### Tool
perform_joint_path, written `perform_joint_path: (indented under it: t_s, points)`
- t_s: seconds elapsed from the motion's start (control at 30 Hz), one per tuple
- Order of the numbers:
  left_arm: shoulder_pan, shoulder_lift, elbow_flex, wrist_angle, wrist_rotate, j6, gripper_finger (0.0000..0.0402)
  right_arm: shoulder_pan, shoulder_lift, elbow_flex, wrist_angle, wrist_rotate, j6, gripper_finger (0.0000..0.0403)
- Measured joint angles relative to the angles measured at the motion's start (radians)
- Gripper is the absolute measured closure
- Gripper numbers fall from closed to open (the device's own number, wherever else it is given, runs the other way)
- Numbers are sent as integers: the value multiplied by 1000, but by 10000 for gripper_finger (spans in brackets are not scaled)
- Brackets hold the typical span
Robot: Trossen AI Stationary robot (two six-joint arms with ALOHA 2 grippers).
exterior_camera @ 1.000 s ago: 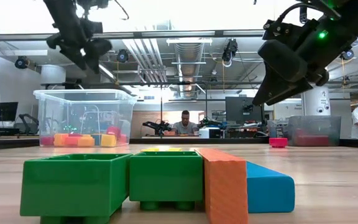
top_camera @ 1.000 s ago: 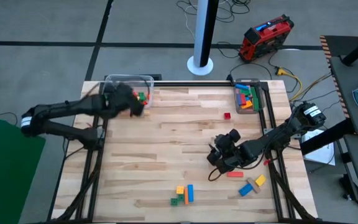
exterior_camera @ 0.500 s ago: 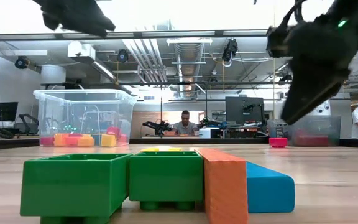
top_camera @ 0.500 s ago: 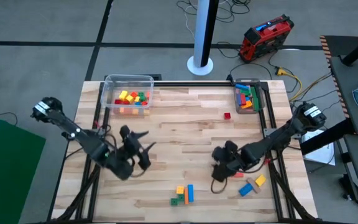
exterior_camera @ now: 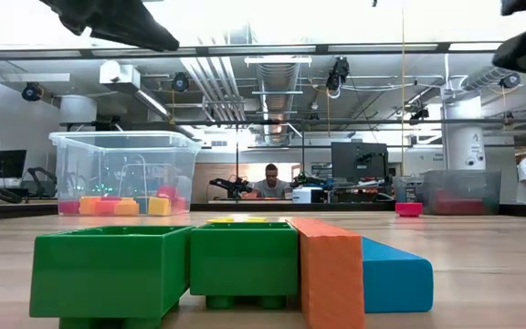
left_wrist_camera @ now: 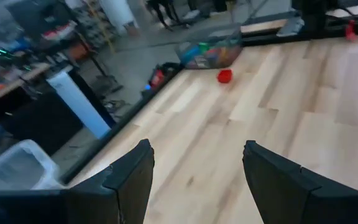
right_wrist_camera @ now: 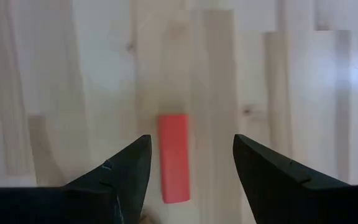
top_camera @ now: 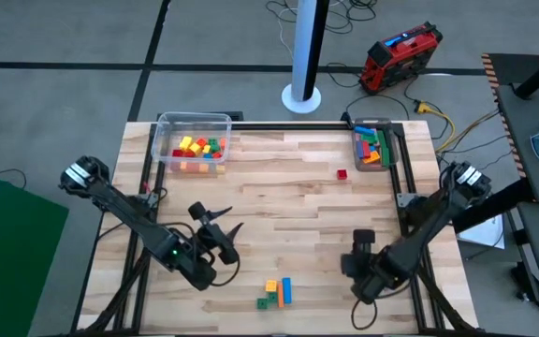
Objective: Sort blocks by size
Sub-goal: Put the lower right red rectangular wooden block into the black bin
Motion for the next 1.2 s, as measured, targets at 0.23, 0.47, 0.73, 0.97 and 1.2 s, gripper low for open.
perform_joint_path:
  t_s: [0.23,0.47,0.73,0.97,1.2]
  points:
    - [2,21,21,-4,-48,20,180,25,97,-41,5,-45,17,171]
    - [3,20,22,-7,-48,37,180,14,187,-50,15,-76,14,184]
    - [3,20,22,-4,-48,35,180,-9,198,-54,68,-96,-37,253]
    - [3,19,20,-4,-48,35,180,-54,195,-53,103,-106,-82,323]
    - [3,21,19,-4,-48,34,180,-115,139,-42,179,-11,-135,356]
